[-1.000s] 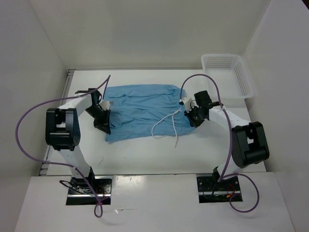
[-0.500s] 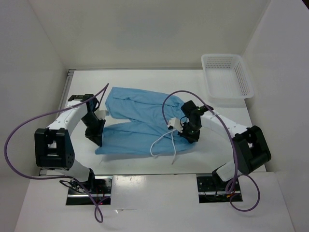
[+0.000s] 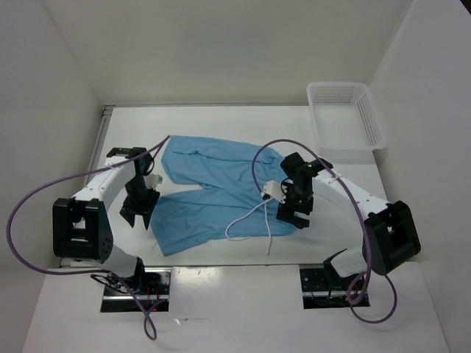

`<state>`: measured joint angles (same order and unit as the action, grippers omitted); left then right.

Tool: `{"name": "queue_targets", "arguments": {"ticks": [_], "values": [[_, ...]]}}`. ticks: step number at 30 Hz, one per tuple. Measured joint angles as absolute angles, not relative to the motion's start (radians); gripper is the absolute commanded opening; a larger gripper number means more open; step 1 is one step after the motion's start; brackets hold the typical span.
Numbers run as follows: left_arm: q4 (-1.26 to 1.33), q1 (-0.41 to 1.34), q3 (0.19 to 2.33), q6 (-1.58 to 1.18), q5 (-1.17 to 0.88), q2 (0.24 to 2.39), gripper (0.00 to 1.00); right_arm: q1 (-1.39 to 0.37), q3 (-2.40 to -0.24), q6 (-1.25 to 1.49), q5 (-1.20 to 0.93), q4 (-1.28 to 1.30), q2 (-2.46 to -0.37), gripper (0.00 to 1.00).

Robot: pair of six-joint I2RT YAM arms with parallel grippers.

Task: Fold and stack the shorts
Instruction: Flatten the shorts out

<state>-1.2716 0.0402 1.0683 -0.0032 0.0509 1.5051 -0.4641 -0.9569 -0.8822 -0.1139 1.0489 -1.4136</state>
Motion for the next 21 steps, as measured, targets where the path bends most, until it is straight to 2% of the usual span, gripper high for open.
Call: {"name": "queue_targets", "arguments": {"ticks": [2, 3, 6, 11, 17, 21], "values": [[-1.274, 0.033, 1.105, -0.003, 0.051, 1.517, 0.57, -0.464, -1.0, -0.868, -0.115, 1.056, -1.406, 0.81], [-1.262, 0.031, 1.142, -0.003, 0.05, 1.531, 0.57, -0.464, -1.032, -0.855, -0.12, 1.049, -1.403, 0.72], [-1.167, 0.027, 1.229, -0.004, 0.035, 1.582, 0.57, -0.464, -1.122, -0.775, -0.136, 0.95, -1.395, 0.58], [-1.008, 0.028, 1.256, -0.003, -0.019, 1.691, 0.6, -0.464, -1.187, -0.597, -0.133, 0.697, -1.432, 0.44], [-0.875, 0.03, 1.254, -0.003, -0.059, 1.82, 0.61, -0.464, -1.182, -0.439, -0.044, 0.46, -1.629, 0.27], [-0.825, 0.03, 1.266, -0.004, -0.064, 1.891, 0.48, -0.464, -1.172, -0.377, 0.006, 0.382, -1.728, 0.24]]}}
